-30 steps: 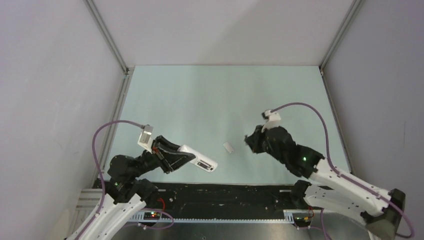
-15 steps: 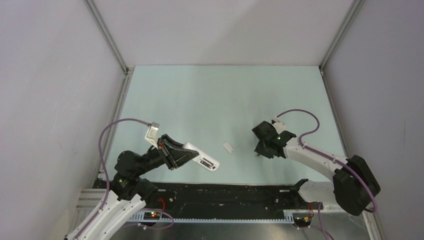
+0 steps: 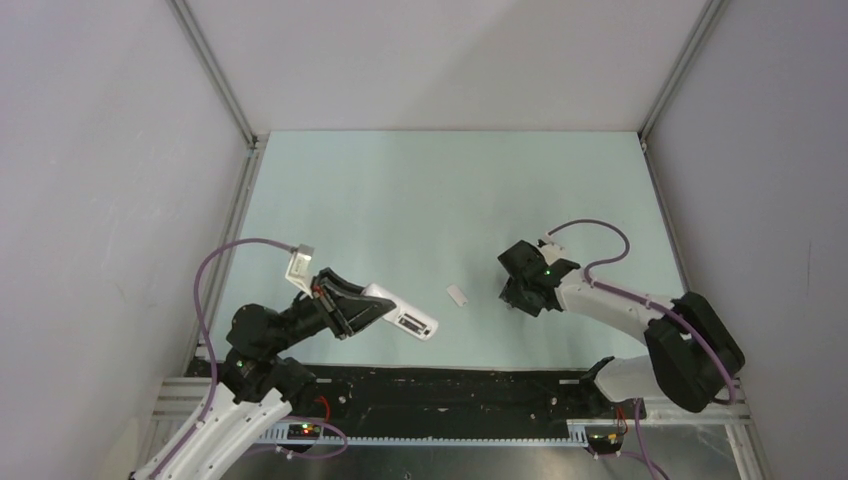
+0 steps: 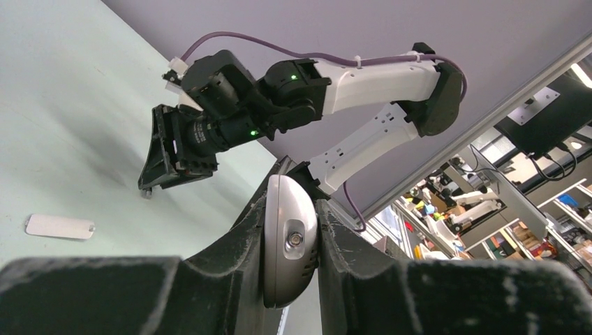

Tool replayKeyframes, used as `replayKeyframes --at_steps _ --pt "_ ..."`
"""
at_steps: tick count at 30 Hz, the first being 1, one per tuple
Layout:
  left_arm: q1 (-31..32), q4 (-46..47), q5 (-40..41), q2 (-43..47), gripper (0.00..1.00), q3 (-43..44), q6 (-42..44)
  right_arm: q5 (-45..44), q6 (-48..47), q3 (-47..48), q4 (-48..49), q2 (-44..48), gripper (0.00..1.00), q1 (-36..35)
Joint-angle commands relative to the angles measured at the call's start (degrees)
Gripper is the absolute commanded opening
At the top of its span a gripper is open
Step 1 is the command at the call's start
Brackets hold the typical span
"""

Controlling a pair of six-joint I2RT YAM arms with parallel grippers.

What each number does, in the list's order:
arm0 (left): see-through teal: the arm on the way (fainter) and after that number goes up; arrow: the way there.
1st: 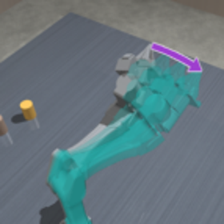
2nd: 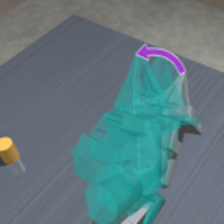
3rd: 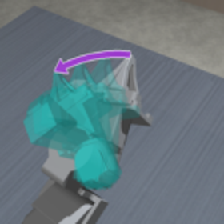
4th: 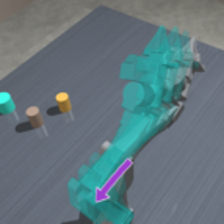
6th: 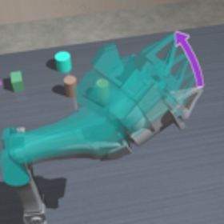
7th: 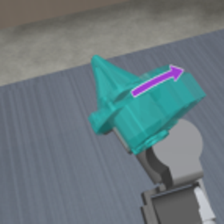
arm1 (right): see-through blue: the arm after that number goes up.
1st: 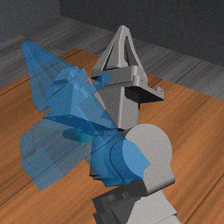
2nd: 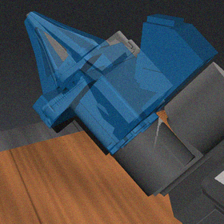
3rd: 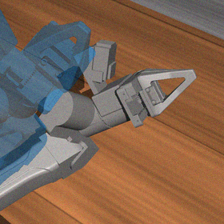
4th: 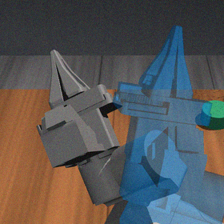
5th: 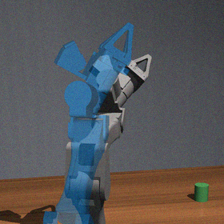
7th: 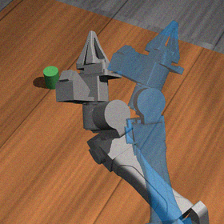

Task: Load the batteries into the remote control
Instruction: Place the battery at the center of the board.

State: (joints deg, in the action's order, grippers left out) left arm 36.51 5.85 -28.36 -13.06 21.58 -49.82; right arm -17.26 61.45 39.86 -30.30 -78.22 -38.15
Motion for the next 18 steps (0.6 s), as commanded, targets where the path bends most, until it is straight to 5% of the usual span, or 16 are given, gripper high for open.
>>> replayKeyframes --at_steps 1,8,18 --pt "0.2 1.7 1.3 0.5 0.0 0.0 -1.1 -1.2 -3.2 0.7 -0.3 7.1 0.52 -0.3" --pt "0.4 1.6 1.6 -0.7 0.0 0.4 -1.1 11.3 -26.5 3.0 1.9 13.1 0.58 6.6" --pt "0.2 1.5 1.9 -1.2 0.0 0.6 -1.4 31.7 -78.7 7.1 2.9 12.5 0.59 11.8"
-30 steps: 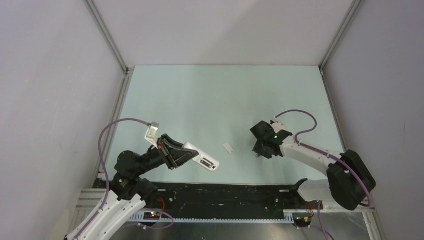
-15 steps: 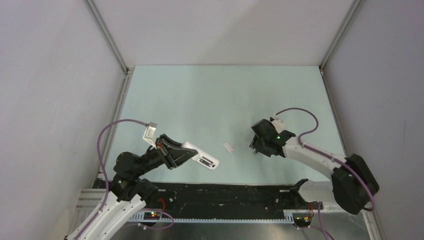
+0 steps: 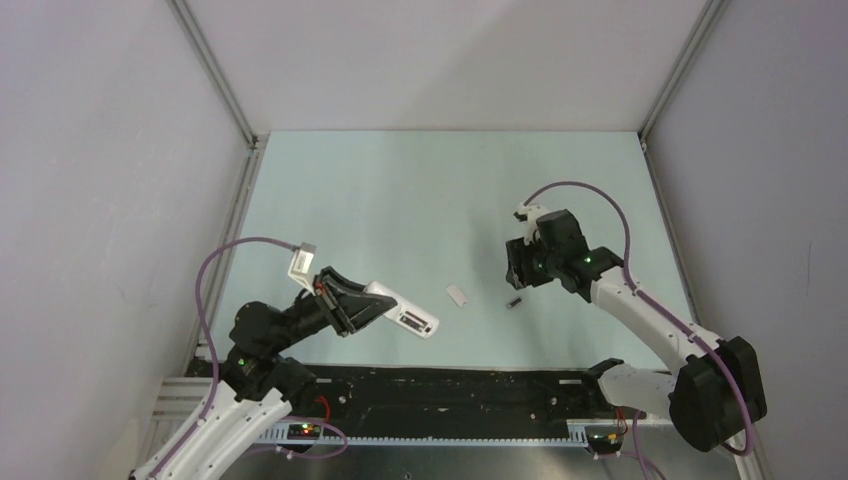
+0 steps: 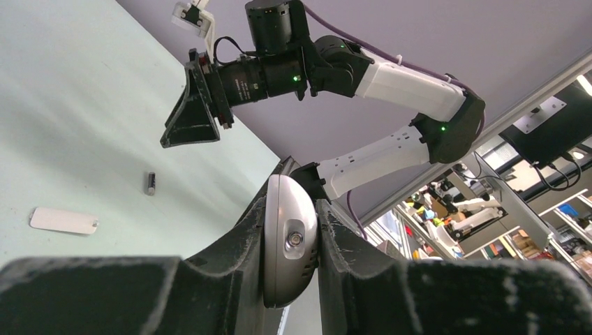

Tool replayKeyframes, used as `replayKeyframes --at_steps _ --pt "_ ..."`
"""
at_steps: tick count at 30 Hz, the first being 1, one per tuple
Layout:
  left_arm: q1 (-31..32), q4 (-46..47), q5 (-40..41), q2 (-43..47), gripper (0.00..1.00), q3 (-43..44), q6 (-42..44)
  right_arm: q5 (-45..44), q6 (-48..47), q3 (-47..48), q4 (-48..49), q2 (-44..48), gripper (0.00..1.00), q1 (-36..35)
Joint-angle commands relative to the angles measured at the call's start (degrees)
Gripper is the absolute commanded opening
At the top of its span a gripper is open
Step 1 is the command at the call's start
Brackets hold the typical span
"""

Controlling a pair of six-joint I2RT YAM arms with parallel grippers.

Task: Load the batteries into the remote control
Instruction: Place the battery at the center of the board, then pick up the battery from the center of the board.

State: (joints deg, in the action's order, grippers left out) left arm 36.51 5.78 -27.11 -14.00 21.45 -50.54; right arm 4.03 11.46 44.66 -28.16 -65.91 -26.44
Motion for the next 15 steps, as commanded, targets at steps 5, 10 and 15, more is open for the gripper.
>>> replayKeyframes --at_steps 5,10,15 --pt "0.3 0.5 0.4 0.0 0.0 1.3 -0.5 16.6 -49.4 2.8 -5.2 -1.5 0.56 3.1" --pt "0.3 -0.9 0.3 0.4 0.0 1.4 -0.4 18.3 -64.4 3.0 -11.1 -5.6 0.59 2.4" --pt "0.3 -1.9 0.5 0.8 0.0 1.5 0.1 16.3 -68.4 2.8 -12.6 -10.1 0.58 0.5"
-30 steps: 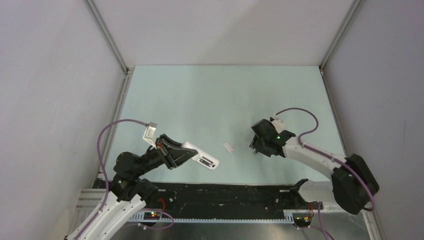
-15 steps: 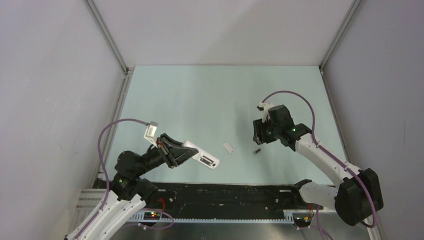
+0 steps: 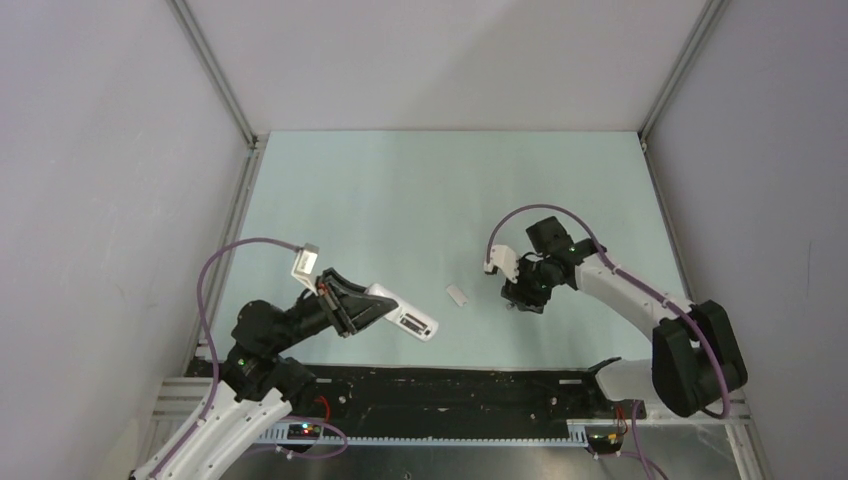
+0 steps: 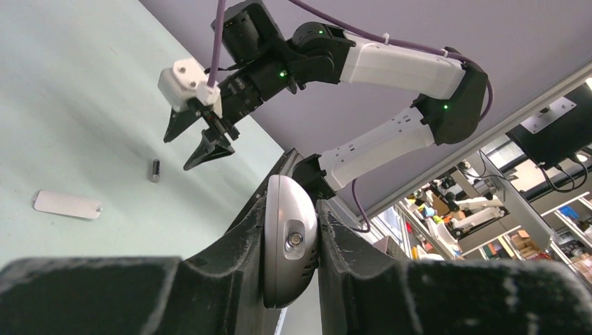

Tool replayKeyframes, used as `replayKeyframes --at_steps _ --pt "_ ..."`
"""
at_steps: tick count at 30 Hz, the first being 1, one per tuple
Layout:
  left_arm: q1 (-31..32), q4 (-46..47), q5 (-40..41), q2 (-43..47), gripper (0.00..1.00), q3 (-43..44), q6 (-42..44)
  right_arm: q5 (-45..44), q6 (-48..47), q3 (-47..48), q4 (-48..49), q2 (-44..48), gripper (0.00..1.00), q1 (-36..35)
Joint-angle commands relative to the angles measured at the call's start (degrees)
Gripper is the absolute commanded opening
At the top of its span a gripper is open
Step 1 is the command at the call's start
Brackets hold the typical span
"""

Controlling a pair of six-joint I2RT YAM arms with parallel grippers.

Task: Load the batteries into the remote control
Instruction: Pick up the battery from the center of the board.

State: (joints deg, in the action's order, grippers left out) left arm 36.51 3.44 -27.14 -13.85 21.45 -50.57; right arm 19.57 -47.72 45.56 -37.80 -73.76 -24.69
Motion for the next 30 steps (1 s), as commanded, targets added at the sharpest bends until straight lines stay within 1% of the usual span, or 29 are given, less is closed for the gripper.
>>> replayKeyframes --at_steps 1,5,8,16,24,28,30 --pt "0.3 0.3 0.6 0.5 0.0 1.5 0.1 0.8 -9.3 1.9 -2.6 -2.9 0.58 -1.6" --pt "0.3 0.0 0.2 0.2 0.0 1.9 0.3 -0.2 -10.4 1.5 -0.2 -4.6 0.56 -2.0" --pt "0.3 -0.4 0.4 0.5 0.0 2.1 0.4 -2.6 -11.6 1.4 2.1 -5.6 0.55 -2.2" --pt "0.3 -1.3 1.1 1.4 0.0 1.7 0.6 -3.9 -13.2 1.3 5.2 -8.8 0.52 -2.5" --pt "0.3 -2.0 1.2 1.5 0.01 1.7 0.9 -4.3 -13.0 1.2 6.2 -10.9 0.51 -4.4" --pt "0.3 -2.1 1.3 1.5 0.01 1.7 0.9 -4.0 -12.1 1.2 5.7 -11.4 0.47 -5.2" --pt "0.2 -2.3 1.3 1.6 0.01 1.6 0.9 -3.9 -11.6 1.3 5.5 -11.8 0.42 -5.5"
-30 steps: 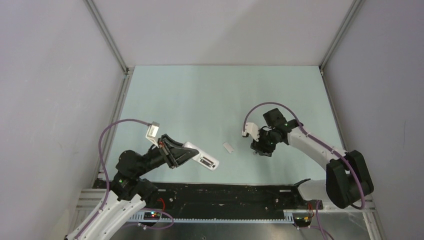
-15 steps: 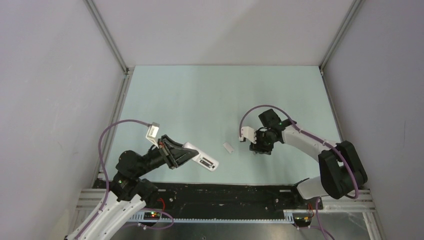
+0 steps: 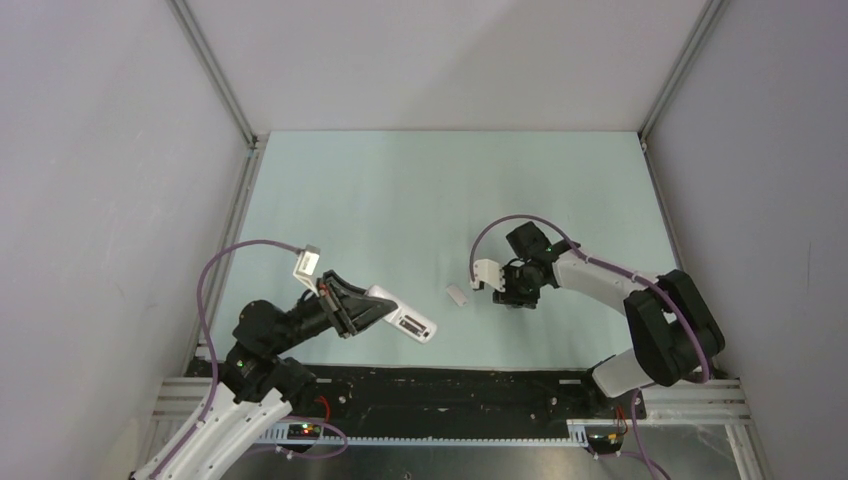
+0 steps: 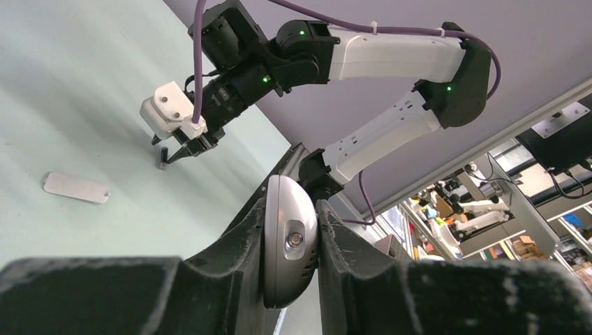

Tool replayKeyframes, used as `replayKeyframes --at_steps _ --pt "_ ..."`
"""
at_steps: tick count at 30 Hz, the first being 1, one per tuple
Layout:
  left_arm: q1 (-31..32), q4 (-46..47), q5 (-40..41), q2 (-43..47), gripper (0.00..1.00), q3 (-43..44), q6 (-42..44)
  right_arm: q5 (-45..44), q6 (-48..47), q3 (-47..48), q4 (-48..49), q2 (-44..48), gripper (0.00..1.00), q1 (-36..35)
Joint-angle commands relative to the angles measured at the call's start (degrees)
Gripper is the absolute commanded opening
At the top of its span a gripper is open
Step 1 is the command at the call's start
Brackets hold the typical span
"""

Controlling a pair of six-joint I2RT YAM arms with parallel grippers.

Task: Load the batteries into the remote control
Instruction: Pick up the battery from the center of the board.

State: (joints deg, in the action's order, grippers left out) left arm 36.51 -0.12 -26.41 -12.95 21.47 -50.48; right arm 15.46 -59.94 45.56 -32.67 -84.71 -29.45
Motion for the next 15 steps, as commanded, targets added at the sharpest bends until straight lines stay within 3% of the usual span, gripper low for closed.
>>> replayKeyframes --at_steps 1,9,15 --pt "0.2 1.2 0.6 0.8 0.01 1.6 0.8 0.3 0.8 1.3 0.1 -1.1 0.39 -0.8" --pt "0.3 0.6 1.0 1.5 0.01 1.6 0.6 2.0 2.6 1.3 -2.1 -2.7 0.34 -1.4" --pt "0.3 0.5 1.2 1.7 0.01 1.6 0.6 5.6 4.2 2.4 -4.1 -3.5 0.24 -1.6"
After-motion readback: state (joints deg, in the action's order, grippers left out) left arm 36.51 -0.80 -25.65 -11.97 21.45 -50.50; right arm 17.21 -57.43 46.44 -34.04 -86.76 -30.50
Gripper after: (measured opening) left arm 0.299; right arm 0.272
